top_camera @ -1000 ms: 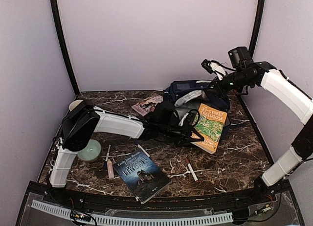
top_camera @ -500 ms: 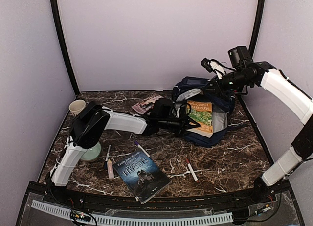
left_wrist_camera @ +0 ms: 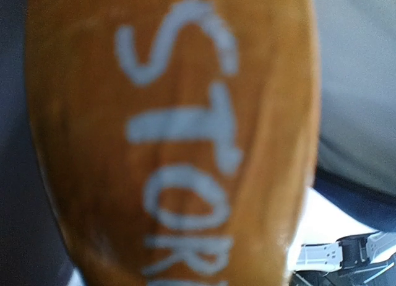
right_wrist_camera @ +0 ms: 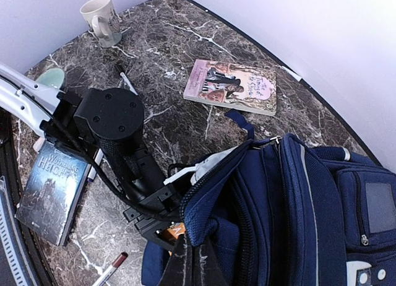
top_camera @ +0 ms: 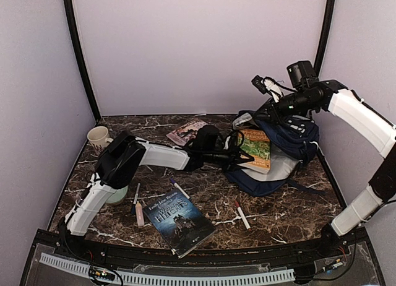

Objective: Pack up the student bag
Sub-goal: Place the book in the largest pocket of the bag.

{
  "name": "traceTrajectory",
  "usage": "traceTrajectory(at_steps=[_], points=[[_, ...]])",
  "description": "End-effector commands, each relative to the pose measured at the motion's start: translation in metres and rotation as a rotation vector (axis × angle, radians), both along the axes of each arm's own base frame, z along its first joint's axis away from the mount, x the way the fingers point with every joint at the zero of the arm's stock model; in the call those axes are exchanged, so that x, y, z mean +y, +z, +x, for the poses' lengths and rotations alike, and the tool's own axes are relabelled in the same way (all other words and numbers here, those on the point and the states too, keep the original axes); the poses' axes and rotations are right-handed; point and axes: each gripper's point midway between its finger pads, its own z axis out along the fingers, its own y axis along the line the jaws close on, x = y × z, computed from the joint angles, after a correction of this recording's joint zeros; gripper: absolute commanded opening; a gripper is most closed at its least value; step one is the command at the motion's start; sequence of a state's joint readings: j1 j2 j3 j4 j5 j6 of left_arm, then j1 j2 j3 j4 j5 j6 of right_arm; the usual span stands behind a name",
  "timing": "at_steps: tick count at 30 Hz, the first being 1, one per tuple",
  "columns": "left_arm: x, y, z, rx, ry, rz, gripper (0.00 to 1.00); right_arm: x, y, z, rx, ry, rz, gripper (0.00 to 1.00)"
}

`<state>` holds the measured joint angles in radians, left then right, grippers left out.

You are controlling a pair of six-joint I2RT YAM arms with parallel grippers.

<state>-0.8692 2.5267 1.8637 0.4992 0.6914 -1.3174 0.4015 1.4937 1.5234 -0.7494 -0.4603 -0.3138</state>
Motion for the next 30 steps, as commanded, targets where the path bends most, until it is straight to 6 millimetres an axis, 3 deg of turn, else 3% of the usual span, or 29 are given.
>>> traceTrajectory(at_steps=[1, 8, 13, 18, 26, 30], points=[[0.003, 0.075, -0.045, -0.159, -0.126, -0.104, 0.0, 0.028, 0.043, 0.001, -0.173, 0.127, 0.129, 0.0], [0.03, 0.074, -0.071, -0.15, -0.165, -0.036, 0.0, 0.039, 0.036, 0.007, -0.188, 0.198, 0.138, 0.0], [0.032, 0.074, -0.082, -0.15, -0.211, 0.007, 0.0, 0.051, 0.04, 0.003, -0.195, 0.286, 0.18, 0.0], [0.027, 0.079, -0.067, -0.165, -0.187, -0.001, 0.0, 0.065, 0.048, -0.008, -0.138, 0.385, 0.241, 0.0], [0.009, 0.088, -0.031, -0.189, -0.162, -0.082, 0.0, 0.067, 0.047, -0.016, -0.119, 0.425, 0.246, 0.0], [-0.001, 0.077, -0.017, -0.17, -0.166, -0.104, 0.0, 0.067, 0.043, -0.019, -0.105, 0.437, 0.243, 0.0]])
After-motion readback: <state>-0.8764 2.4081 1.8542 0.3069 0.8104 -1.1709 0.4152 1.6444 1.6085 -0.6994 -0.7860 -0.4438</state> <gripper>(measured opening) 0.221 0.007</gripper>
